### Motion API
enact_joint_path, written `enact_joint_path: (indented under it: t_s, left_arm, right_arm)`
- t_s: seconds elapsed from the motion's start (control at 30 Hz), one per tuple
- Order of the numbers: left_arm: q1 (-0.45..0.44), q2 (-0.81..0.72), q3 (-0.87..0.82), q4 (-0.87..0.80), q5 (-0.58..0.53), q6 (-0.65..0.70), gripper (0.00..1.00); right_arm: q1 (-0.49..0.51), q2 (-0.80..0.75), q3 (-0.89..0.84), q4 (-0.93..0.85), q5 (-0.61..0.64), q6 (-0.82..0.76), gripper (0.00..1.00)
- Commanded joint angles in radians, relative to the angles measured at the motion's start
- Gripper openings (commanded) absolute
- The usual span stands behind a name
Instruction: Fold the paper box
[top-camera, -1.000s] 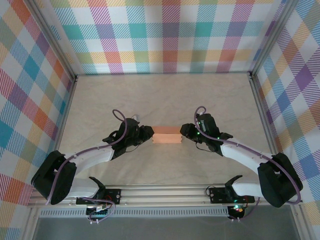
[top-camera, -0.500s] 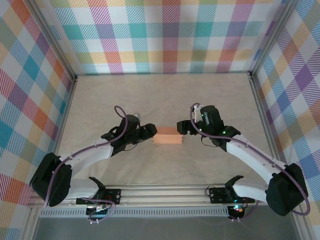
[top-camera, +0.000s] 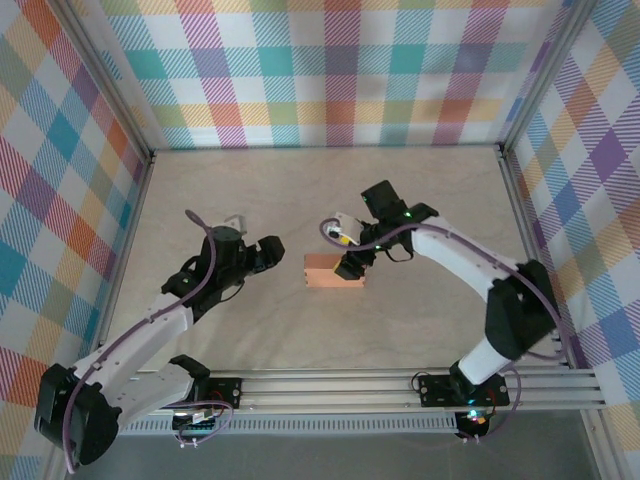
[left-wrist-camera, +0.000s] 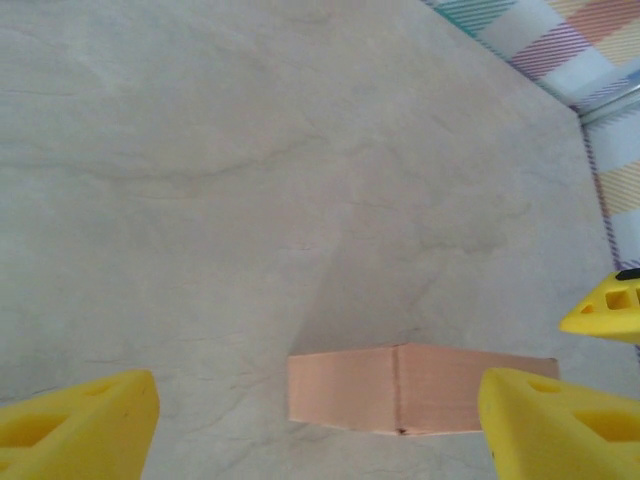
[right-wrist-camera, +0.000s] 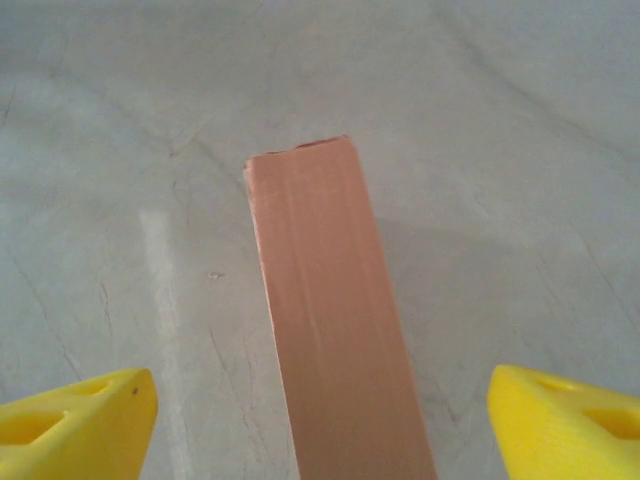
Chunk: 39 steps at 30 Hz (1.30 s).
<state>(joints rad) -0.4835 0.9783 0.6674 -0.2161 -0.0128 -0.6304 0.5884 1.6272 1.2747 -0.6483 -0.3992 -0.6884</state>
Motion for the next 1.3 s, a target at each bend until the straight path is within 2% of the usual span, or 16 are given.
enact_joint_path:
  t_s: [0.0, 0.2, 0.3, 0.33, 0.5, 0.67, 0.73, 0.97, 1.1, 1.2, 1.27]
  left_arm:
    - [0.015, -0.042, -0.037, -0.051, -0.020, 0.034, 0.82]
    - [0.021, -0.053, -0.058, -0.053, -0.026, 0.032, 0.84]
    - [0.022, -0.042, -0.057, -0.054, -0.021, 0.033, 0.85]
    - [0.024, -0.039, -0.057, -0.053, -0.020, 0.034, 0.85]
    - [0.027, -0.035, -0.057, -0.053, -0.013, 0.039, 0.88]
    - [0.029, -0.038, -0.061, -0.053, -0.014, 0.037, 0.88]
    - [0.028, -0.039, -0.062, -0.052, -0.014, 0.037, 0.88]
    - [0.028, -0.046, -0.064, -0.054, -0.018, 0.039, 0.88]
    - [0.028, -0.054, -0.072, -0.051, -0.023, 0.038, 0.88]
    - [0.029, -0.053, -0.078, -0.041, -0.021, 0.039, 0.88]
    - [0.029, -0.051, -0.084, -0.032, -0.018, 0.037, 0.88]
  right_arm:
    - [0.012, 0.090, 0.116, -0.227, -0.037, -0.201, 0.81]
    - [0.027, 0.220, 0.239, -0.319, 0.057, -0.242, 0.79]
    - [0.032, 0.245, 0.261, -0.320, 0.066, -0.244, 0.57]
    - [0.033, 0.253, 0.270, -0.327, 0.064, -0.241, 0.54]
    - [0.033, 0.270, 0.268, -0.329, 0.088, -0.237, 0.54]
    - [0.035, 0.252, 0.252, -0.318, 0.095, -0.233, 0.48]
    - [0.035, 0.240, 0.244, -0.311, 0.096, -0.232, 0.41]
    - [0.034, 0.211, 0.229, -0.295, 0.118, -0.219, 0.39]
    - [0.034, 0.164, 0.193, -0.210, 0.181, -0.194, 0.37]
    - [0.035, 0.126, 0.150, -0.089, 0.274, -0.174, 0.37]
    - [0.034, 0.113, 0.121, 0.018, 0.351, -0.160, 0.34]
